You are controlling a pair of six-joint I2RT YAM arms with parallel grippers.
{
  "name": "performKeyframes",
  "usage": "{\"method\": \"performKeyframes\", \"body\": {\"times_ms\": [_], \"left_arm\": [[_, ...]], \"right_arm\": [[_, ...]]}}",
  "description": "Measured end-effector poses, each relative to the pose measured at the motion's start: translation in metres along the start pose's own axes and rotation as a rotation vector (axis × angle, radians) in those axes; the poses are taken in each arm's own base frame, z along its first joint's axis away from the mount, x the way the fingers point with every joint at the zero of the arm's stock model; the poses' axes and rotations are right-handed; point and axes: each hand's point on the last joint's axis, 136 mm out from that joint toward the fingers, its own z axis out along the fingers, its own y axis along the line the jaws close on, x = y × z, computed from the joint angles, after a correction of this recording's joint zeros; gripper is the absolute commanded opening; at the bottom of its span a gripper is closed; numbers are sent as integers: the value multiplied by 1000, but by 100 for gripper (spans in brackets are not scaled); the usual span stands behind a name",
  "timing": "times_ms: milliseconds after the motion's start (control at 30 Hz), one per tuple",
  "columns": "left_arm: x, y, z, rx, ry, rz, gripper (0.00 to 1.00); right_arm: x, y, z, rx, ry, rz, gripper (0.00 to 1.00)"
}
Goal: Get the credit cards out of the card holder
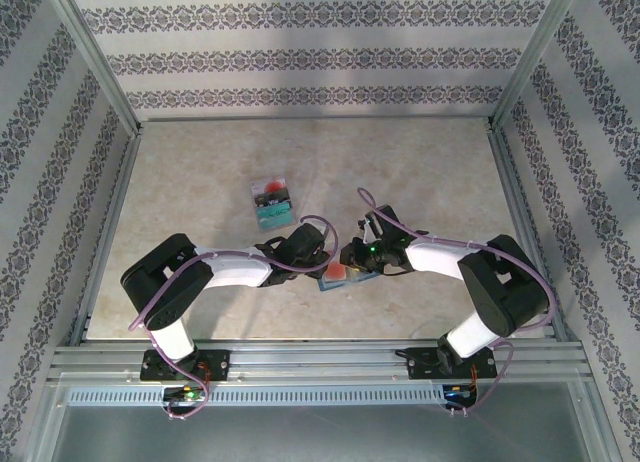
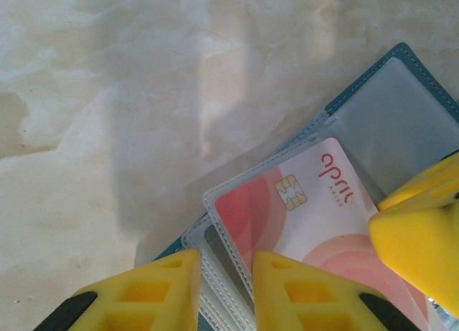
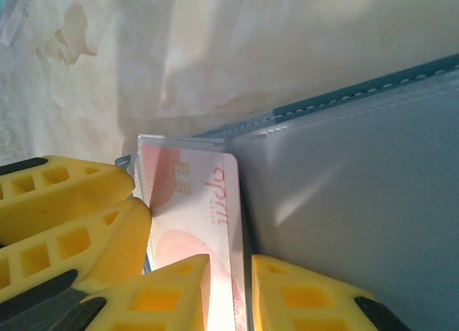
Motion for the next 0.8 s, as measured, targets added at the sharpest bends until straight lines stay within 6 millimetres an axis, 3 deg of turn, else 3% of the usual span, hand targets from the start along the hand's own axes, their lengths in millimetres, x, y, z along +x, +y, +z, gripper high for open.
{"method": "performKeyframes", "body": {"times_ms": [800], "left_arm": [[-4,4,0,-15,-15,-5,21]], "right_arm": [[1,13,-3,-193,-10,68,15]]}}
